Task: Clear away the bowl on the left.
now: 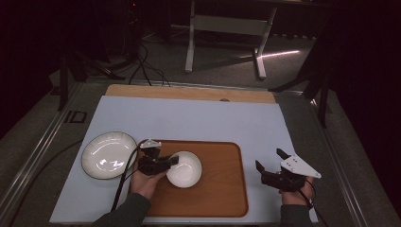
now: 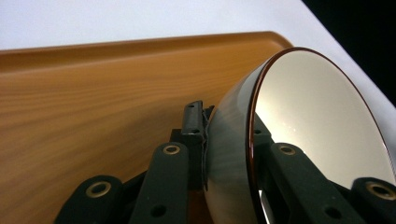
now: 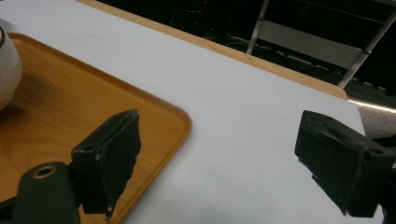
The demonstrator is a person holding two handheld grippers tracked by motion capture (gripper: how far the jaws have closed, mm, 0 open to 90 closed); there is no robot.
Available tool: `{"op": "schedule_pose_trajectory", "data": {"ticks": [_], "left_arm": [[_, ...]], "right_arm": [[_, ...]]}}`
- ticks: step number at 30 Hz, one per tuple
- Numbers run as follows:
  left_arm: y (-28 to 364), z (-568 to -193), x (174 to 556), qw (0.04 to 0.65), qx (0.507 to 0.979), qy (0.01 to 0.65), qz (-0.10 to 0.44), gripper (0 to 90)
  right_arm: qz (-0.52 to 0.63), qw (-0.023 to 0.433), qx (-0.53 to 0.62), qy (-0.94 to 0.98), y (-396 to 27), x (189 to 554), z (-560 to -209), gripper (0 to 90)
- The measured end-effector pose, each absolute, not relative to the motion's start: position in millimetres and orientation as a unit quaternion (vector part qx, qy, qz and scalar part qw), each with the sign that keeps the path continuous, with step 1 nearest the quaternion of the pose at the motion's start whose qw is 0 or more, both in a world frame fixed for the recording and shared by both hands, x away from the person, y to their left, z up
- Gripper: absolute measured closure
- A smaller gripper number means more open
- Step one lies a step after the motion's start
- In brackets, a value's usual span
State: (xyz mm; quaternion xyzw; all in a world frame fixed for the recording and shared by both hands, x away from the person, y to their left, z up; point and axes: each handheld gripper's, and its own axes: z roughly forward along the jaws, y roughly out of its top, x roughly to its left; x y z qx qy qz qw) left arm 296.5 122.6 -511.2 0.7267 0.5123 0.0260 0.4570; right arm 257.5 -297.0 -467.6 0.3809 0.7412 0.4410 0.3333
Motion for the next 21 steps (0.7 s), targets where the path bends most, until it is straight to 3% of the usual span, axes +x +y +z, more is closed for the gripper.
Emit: {"op": "schedule_pose_trajectory", "data": {"ticks": [21], "left_arm": [[117.9, -521.9, 297.6, 0.436, 0.724, 0.534, 0.000, 78.4]], "right_arm": [[0.440, 0.332, 0.381, 0.742, -296.9, 257.2, -467.8, 13.8]]}}
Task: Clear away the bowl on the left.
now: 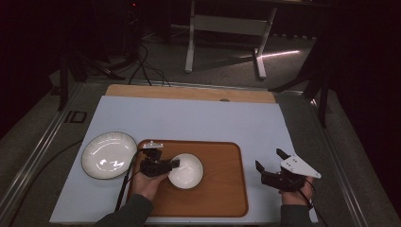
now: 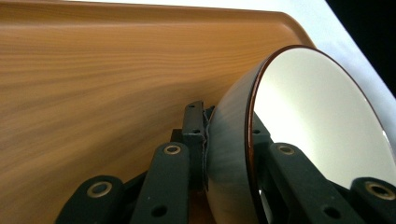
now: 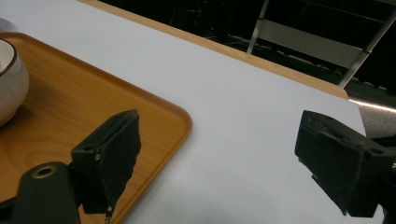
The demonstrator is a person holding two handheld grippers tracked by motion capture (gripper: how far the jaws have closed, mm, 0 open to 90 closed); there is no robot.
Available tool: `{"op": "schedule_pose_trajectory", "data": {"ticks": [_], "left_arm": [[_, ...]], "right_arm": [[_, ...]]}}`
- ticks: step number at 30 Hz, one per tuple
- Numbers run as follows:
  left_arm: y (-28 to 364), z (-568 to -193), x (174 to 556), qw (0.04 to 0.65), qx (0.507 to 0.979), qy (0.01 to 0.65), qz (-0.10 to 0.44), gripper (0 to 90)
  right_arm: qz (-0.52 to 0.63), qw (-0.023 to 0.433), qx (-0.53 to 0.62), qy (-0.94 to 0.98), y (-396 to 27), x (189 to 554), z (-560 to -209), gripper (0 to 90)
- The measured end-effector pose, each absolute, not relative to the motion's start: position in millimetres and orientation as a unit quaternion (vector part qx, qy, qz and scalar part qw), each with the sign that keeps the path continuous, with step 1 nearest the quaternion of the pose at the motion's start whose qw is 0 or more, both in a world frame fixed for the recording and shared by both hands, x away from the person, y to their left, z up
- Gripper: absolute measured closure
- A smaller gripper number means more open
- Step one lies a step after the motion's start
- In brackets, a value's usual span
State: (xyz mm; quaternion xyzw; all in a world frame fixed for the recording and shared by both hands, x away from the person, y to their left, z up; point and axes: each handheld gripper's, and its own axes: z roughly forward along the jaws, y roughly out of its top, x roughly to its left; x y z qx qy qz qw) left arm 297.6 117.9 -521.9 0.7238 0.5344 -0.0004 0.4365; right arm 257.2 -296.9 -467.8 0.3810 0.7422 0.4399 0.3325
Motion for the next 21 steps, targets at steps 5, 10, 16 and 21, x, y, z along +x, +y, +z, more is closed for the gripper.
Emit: {"op": "schedule_pose_trajectory", "data": {"ticks": [5, 10, 16, 21], "left_arm": [[115.5, -523.1, 297.9, 0.422, 0.733, 0.534, 0.014, 77.0], [116.1, -523.7, 299.1, 0.422, 0.731, 0.536, 0.013, 72.6], [119.7, -519.9, 299.0, 0.422, 0.730, 0.537, 0.021, 65.1], [123.6, -513.7, 297.1, 0.426, 0.729, 0.534, 0.036, 61.1]], "right_arm": [[0.440, 0.332, 0.381, 0.742, -296.8, 257.3, -467.9, 13.8], [0.439, 0.333, 0.381, 0.743, -297.0, 257.3, -467.9, 13.8], [0.439, 0.333, 0.381, 0.742, -297.0, 257.1, -467.7, 13.8], [0.440, 0.333, 0.381, 0.742, -297.1, 257.1, -467.8, 13.9]]}}
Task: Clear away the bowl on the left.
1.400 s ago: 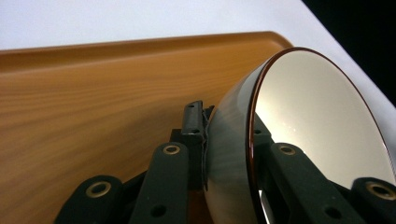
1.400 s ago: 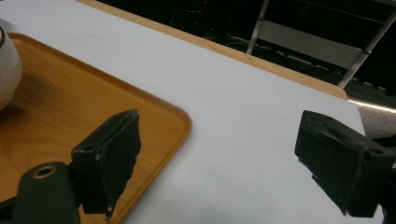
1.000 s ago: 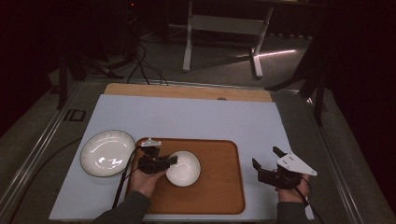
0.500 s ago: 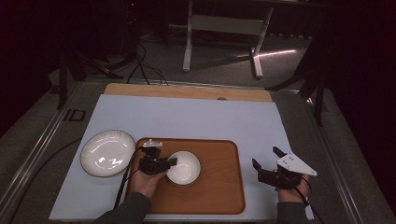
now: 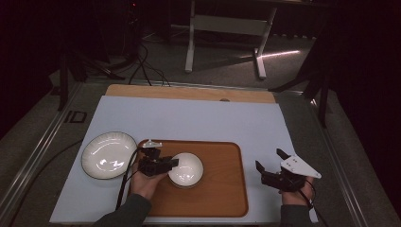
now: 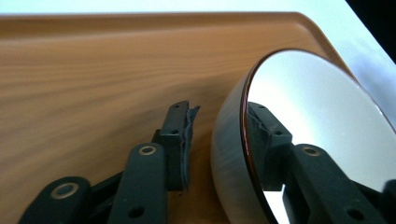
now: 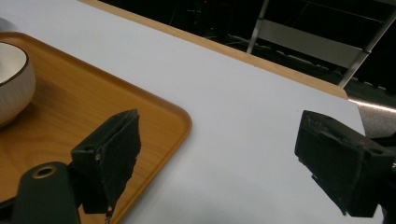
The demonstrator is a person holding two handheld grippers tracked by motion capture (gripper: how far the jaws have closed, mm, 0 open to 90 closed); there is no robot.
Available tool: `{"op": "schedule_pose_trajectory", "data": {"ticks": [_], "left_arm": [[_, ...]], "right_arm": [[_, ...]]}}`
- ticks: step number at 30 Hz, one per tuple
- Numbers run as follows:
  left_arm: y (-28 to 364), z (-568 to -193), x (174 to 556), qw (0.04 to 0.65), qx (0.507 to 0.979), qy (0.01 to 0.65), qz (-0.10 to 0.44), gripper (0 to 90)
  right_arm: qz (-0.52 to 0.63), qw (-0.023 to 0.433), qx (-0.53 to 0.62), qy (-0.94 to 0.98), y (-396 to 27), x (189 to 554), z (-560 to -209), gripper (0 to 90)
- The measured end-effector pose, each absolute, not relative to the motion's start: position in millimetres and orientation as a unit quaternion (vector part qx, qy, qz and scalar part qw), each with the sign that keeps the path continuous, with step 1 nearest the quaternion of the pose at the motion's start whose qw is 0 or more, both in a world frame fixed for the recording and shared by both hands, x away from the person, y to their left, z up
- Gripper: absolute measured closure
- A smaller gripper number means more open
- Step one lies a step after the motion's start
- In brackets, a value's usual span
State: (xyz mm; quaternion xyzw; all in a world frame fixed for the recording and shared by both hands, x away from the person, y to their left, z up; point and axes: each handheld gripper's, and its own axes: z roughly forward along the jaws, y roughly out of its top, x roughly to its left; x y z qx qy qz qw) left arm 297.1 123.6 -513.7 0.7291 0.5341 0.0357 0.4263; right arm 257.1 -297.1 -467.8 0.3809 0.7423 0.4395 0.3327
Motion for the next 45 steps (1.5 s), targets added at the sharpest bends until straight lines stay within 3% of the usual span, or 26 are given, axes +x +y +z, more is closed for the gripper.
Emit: {"op": "schedule_pose_trajectory", "data": {"ticks": [12, 32, 45], "left_arm": [[137.1, -496.8, 292.4, 0.444, 0.723, 0.526, 0.058, 55.8], [164.2, -466.5, 281.1, 0.409, 0.746, 0.493, 0.182, 48.8], [205.1, -454.2, 276.7, 0.425, 0.706, 0.524, 0.216, 45.2]], "right_arm": [[0.439, 0.333, 0.381, 0.742, -297.1, 256.9, -467.6, 13.9], [0.440, 0.334, 0.380, 0.742, -297.5, 257.0, -467.5, 13.9], [0.442, 0.333, 0.382, 0.740, -298.4, 257.0, -467.4, 13.9]]}}
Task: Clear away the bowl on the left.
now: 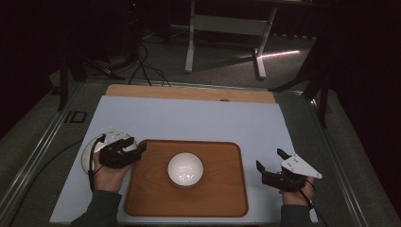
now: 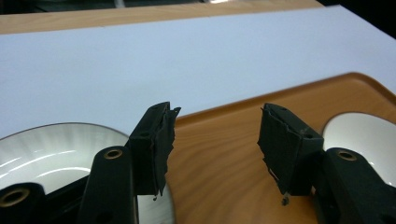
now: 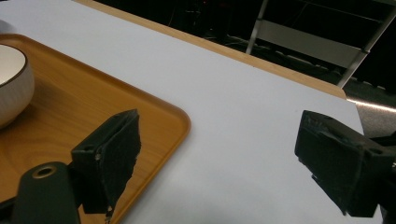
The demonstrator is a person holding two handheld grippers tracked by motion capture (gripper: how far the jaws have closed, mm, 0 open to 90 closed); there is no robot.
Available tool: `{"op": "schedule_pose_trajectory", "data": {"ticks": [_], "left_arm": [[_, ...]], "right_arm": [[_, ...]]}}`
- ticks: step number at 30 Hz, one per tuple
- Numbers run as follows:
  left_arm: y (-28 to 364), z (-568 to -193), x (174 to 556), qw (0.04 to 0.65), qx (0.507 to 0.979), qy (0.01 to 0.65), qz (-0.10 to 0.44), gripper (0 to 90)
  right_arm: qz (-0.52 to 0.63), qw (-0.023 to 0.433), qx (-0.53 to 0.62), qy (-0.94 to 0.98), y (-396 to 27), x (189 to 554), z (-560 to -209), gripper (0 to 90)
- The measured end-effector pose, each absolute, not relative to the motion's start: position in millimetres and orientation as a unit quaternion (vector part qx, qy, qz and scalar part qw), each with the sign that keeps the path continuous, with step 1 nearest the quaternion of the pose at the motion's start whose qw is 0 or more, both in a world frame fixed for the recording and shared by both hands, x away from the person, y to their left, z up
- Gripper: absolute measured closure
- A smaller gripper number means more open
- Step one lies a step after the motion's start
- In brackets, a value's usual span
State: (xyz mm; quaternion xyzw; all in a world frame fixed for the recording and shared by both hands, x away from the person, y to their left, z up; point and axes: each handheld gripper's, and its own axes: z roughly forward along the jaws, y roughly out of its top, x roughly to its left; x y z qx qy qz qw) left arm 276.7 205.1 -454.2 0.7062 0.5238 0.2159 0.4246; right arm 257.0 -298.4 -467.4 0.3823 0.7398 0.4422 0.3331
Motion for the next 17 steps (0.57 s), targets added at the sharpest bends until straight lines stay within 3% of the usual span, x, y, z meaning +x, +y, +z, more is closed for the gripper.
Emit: {"op": "schedule_pose_trajectory", "data": {"ticks": [17], "left_arm": [[249.9, -455.1, 264.3, 0.449, 0.650, 0.542, 0.288, 42.8]], "right_arm": [[0.449, 0.331, 0.394, 0.730, -302.0, 258.4, -468.5, 13.8]]}}
